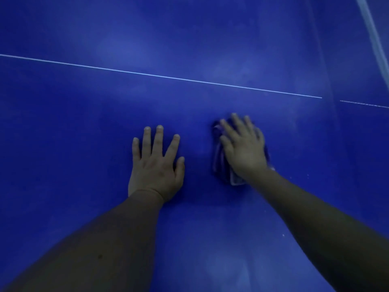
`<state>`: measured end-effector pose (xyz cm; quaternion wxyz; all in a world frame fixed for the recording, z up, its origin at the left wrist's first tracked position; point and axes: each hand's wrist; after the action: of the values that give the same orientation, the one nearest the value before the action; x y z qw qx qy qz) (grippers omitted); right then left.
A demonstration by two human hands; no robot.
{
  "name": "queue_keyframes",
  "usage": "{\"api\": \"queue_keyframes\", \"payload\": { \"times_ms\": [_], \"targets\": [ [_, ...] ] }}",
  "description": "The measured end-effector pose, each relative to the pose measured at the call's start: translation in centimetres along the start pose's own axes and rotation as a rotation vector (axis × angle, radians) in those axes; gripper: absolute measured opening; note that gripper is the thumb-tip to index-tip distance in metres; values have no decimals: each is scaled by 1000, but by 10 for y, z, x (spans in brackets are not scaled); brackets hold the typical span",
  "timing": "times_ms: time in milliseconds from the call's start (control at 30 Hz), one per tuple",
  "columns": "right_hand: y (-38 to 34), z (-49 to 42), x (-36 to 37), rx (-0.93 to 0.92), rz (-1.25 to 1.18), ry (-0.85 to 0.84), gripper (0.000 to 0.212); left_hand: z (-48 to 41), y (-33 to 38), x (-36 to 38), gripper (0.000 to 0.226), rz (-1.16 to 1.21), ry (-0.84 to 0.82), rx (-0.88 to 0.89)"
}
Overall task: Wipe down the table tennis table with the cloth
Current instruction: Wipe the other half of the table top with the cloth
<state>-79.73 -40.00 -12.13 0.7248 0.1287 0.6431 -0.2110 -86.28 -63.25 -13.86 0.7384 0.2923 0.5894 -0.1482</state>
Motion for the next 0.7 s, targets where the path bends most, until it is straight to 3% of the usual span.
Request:
{"api": "queue_keyframes", "payload": {
  "times_ms": [233,433,600,700],
  "targets": [
    [17,-120,-11,379,-129,103,53,0,-2,4,67,-55,-2,-6],
    [37,-15,4,-32,-32,-4,55,0,-2,1,67,-51,-18,120],
    [81,-104,-12,363,-113,52,52,0,-1,3,61,-16,62,158],
    [71,-120,-11,333,-105,55,54,1,0,2,61,-8,63,156]
  ]
}}
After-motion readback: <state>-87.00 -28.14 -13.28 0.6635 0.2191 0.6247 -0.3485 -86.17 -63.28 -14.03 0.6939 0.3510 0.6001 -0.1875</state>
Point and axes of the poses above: each hand's wrist, its own z-axis away from the middle knuckle, its own x-axis out of the palm, y = z × x, and after that the axes turned 3 degrees about x, right-handed
